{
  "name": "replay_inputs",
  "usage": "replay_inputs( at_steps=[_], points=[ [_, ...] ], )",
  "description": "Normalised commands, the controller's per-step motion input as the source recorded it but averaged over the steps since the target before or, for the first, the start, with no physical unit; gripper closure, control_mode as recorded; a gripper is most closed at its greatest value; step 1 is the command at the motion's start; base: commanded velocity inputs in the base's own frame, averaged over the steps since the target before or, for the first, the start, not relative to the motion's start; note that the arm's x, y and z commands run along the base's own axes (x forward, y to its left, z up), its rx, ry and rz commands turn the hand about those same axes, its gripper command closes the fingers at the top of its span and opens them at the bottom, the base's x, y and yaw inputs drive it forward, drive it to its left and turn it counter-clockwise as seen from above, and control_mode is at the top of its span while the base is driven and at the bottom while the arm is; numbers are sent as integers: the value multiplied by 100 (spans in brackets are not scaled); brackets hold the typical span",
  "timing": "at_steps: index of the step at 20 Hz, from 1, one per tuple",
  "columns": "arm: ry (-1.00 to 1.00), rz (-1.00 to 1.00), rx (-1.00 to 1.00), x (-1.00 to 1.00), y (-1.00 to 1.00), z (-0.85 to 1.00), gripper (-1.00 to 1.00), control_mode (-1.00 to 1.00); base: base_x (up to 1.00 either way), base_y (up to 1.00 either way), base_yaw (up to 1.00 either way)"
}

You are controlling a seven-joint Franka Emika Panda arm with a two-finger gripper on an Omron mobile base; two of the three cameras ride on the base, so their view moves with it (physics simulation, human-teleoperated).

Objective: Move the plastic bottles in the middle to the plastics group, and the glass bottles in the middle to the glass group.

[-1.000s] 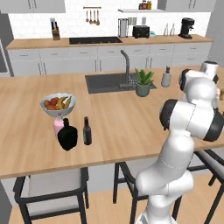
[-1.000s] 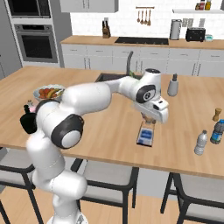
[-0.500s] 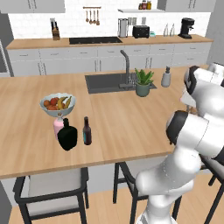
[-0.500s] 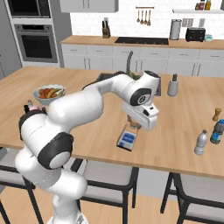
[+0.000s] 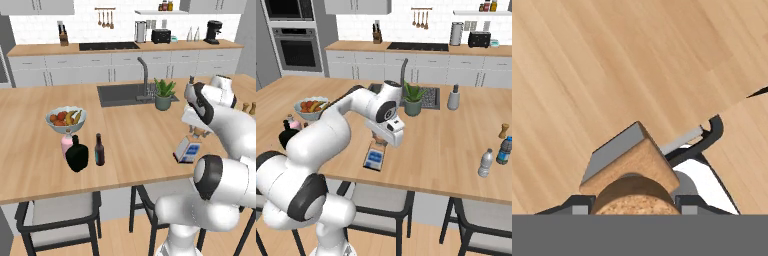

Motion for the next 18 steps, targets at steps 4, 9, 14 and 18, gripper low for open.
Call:
replay_inputs(
  at_steps=[4,9,14,18],
  points=[
    [0,9,0,1,100,0,100,-100,0,0,0],
    [0,8,0,5,100,0,100,-100,0,0,0],
    [-3,6,0,8,100,0,100,-100,0,0,0],
    [-3,4,0,12,100,0,100,-100,0,0,0]
  ],
)
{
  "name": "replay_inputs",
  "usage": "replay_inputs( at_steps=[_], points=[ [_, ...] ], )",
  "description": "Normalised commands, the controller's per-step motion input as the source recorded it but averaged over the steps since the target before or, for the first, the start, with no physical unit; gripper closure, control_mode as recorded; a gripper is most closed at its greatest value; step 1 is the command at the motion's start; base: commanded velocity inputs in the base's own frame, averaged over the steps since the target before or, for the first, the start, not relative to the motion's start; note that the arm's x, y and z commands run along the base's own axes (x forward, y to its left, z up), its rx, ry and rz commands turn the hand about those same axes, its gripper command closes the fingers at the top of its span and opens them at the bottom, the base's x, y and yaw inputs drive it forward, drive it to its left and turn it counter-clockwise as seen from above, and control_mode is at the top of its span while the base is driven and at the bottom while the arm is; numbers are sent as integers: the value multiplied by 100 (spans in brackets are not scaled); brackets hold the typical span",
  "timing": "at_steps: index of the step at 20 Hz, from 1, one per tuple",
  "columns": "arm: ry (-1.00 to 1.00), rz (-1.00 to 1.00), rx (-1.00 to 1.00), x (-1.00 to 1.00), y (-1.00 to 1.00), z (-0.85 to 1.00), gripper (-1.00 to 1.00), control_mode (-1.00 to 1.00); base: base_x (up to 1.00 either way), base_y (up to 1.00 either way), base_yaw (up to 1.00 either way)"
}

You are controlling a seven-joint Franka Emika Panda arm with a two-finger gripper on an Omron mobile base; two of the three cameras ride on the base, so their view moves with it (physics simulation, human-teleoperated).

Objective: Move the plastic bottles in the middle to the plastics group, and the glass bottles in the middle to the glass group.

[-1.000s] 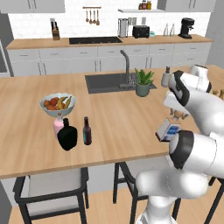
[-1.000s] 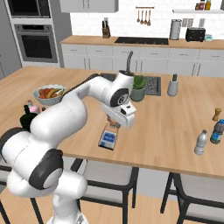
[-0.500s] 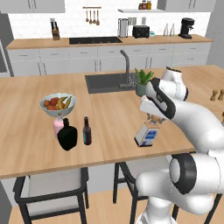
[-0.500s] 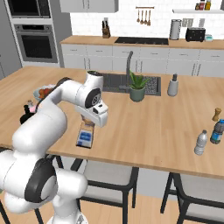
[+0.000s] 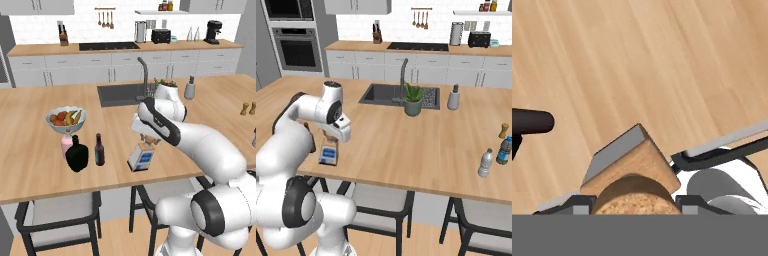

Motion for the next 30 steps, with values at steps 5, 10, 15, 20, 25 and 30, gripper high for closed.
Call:
replay_inputs(
  at_steps=[5,10,15,20,25,30],
  points=[
    [0,1,0,12,100,0,100,-100,0,0,0],
    [0,0,2,0,81,0,100,-100,0,0,0],
    [-5,0,0,9,72,-5,100,-100,0,0,0],
    [-3,-1,0,9,44,-13,100,-100,0,0,0],
    [-4,0,-1,3,17,-24,100,-100,0,0,0],
    [-1,-1,0,1,16,-27,100,-100,0,0,0]
  ],
)
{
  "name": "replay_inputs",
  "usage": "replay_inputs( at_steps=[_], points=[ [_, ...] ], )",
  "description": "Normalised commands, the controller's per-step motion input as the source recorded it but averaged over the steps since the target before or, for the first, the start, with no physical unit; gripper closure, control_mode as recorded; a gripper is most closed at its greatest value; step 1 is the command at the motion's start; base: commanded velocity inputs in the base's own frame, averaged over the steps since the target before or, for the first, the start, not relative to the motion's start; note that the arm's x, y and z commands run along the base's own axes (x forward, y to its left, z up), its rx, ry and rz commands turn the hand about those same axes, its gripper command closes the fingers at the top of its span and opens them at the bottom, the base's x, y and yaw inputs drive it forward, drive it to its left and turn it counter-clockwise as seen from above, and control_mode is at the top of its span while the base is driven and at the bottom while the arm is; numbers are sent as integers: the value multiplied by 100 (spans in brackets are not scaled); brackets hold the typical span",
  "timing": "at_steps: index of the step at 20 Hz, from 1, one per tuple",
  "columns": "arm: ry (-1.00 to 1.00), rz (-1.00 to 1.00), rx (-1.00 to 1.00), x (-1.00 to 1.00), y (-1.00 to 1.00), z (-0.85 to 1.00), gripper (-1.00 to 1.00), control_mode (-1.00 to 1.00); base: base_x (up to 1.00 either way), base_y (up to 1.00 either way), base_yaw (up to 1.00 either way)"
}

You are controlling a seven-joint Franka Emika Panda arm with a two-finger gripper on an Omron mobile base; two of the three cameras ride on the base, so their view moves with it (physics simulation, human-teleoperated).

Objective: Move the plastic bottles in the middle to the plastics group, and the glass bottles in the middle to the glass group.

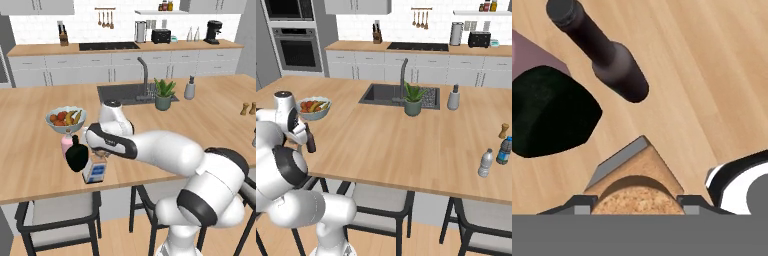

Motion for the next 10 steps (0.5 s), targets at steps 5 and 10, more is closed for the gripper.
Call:
replay_inputs(
  at_steps=[5,10],
  points=[
    [-6,-1,0,1,8,-26,100,-100,0,0,0],
    [-6,-10,0,0,13,-31,100,-100,0,0,0]
  ],
)
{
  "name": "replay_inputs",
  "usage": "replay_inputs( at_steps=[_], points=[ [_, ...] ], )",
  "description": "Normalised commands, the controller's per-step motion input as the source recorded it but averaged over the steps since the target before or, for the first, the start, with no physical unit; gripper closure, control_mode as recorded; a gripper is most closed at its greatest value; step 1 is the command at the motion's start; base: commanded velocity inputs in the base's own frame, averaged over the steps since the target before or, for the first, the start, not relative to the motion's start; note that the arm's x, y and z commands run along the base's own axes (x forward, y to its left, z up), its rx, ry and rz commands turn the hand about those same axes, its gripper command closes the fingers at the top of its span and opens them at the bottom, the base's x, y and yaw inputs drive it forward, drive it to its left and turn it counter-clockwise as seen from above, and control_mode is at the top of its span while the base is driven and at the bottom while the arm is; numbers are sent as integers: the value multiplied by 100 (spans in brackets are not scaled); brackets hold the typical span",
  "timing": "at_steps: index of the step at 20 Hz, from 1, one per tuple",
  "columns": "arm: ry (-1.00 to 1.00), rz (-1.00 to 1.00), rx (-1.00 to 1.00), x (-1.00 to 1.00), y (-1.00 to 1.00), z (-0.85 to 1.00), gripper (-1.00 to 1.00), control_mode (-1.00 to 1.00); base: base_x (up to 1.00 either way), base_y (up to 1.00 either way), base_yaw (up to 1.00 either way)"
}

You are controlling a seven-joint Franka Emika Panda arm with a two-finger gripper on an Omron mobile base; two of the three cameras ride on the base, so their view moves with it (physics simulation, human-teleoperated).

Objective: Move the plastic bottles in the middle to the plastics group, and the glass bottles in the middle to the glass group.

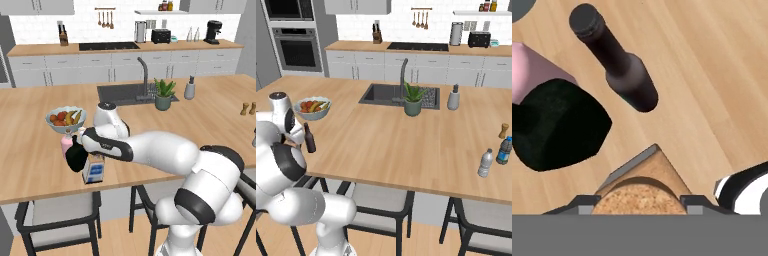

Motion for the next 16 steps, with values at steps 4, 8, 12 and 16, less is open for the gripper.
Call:
replay_inputs(
  at_steps=[4,8,12,16],
  points=[
    [-5,-14,0,0,16,-37,100,-100,0,0,0],
    [0,-6,0,-2,2,-23,-100,-100,0,0,0],
    [0,0,3,-5,0,12,-100,-100,0,0,0],
    [0,10,0,-4,0,39,-100,-100,0,0,0]
  ],
)
